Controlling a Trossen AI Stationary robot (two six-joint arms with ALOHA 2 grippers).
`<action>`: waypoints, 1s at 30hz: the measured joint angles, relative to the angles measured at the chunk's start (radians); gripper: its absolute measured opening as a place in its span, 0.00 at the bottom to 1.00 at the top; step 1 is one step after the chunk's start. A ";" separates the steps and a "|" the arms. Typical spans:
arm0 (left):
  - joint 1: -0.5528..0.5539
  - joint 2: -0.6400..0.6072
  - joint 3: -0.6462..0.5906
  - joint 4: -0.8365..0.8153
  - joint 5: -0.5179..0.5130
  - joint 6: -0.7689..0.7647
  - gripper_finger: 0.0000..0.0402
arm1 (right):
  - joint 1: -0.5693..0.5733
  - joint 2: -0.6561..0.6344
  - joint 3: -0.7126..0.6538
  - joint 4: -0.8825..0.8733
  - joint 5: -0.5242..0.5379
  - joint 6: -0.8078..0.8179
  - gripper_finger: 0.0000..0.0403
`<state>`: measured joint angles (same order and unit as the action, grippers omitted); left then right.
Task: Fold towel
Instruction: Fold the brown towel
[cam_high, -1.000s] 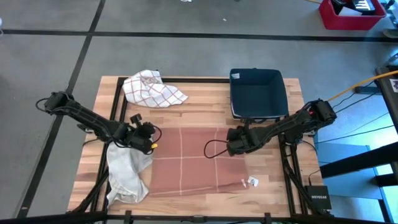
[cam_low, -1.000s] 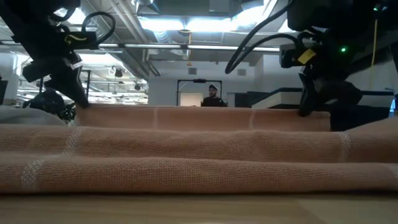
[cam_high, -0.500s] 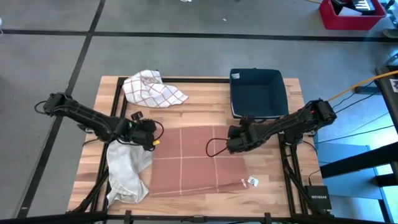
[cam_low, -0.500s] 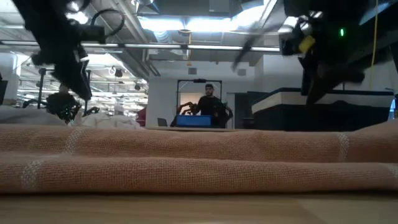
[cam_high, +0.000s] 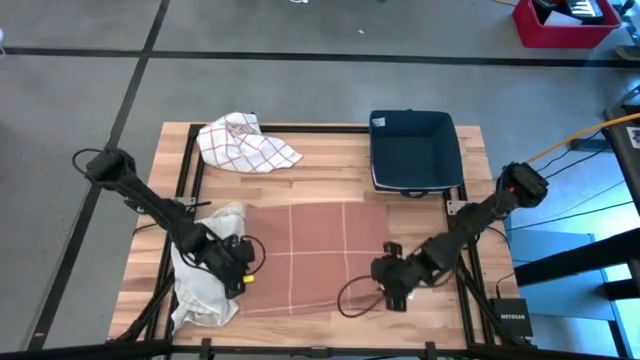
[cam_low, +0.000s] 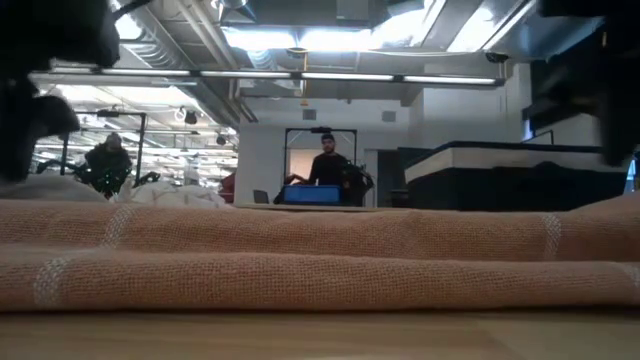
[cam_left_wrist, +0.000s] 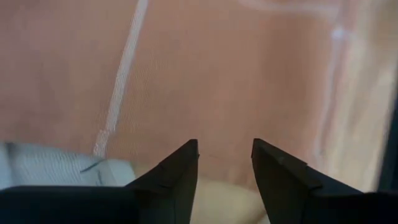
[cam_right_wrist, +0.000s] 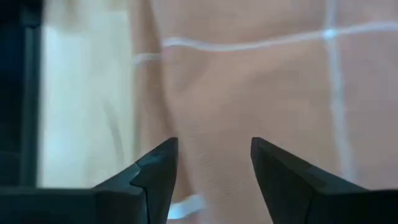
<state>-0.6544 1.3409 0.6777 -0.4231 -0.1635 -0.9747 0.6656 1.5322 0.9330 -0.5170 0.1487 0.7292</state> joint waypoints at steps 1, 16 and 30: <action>-0.002 0.022 0.000 0.001 0.000 -0.007 0.35 | 0.023 0.000 -0.003 -0.003 0.000 0.045 0.51; 0.231 0.201 0.048 0.786 -0.156 0.520 0.34 | 0.219 0.107 0.005 0.167 0.086 0.240 0.51; 0.485 0.735 0.371 0.945 0.025 0.552 0.34 | 0.218 0.196 0.005 0.149 0.199 0.260 0.51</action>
<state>-0.1694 2.0758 1.0482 0.5221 -0.1387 -0.4227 0.8833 1.7278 0.9379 -0.3681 0.3482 0.9895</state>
